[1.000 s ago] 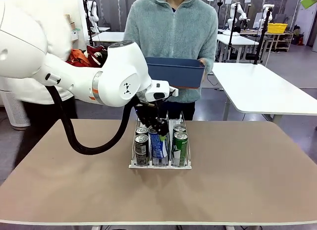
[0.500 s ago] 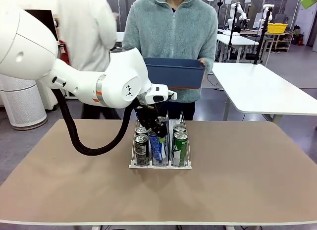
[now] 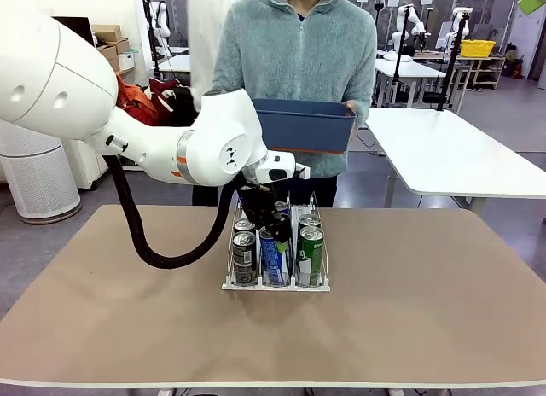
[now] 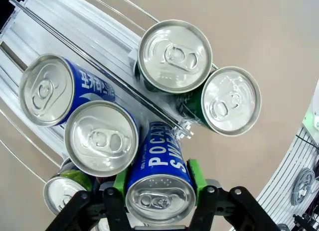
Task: Fill the beverage cans into the dispenser.
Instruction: Place the picked Ionic drink in the line of the Automatic Can Dispenser with the same cans.
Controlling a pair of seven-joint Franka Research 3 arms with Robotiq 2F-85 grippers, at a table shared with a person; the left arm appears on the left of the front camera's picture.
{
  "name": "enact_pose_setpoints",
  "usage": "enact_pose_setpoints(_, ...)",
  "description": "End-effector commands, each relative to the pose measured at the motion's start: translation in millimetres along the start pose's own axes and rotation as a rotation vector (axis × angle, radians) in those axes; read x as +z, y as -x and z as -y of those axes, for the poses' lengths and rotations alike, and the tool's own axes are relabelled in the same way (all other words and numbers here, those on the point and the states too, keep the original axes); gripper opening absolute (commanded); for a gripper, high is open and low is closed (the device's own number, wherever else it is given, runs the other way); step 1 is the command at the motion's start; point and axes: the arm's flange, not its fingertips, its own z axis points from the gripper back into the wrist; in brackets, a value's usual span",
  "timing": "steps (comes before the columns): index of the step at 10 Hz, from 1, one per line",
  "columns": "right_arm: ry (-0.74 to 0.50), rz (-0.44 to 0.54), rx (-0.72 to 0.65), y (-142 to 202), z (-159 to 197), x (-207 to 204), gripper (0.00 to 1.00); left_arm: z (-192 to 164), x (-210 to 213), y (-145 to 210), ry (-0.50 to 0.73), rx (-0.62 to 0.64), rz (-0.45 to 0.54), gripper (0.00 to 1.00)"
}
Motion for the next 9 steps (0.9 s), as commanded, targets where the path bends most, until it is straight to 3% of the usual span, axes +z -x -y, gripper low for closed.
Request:
enact_pose_setpoints(1, -0.008, -0.002, -0.003, 1, -1, 0, 1.00, -3, 9, -1, 0.042, -0.028, -0.003, 0.57)
enact_pose_setpoints(5, -0.008, -0.002, -0.003, 1, -1, 0, 1.00, -1, 0, 0, 0.005, -0.006, -0.011, 0.57)
enact_pose_setpoints(6, -0.008, -0.002, -0.003, 1, -1, 0, 1.00, 1, 6, 0, -0.004, -0.003, 0.000, 0.77)
enact_pose_setpoints(7, -0.008, -0.002, -0.003, 1, -1, 0, 1.00, 4, 11, 0, -0.022, 0.004, -0.002, 0.77)
enact_pose_setpoints(8, -0.008, -0.002, -0.003, 1, -1, 0, 1.00, 6, 19, 2, -0.044, 0.013, 0.006, 0.97)
enact_pose_setpoints(9, -0.008, -0.002, -0.003, 1, -1, 0, 1.00, 11, 28, 4, -0.069, 0.022, 0.022, 0.81)
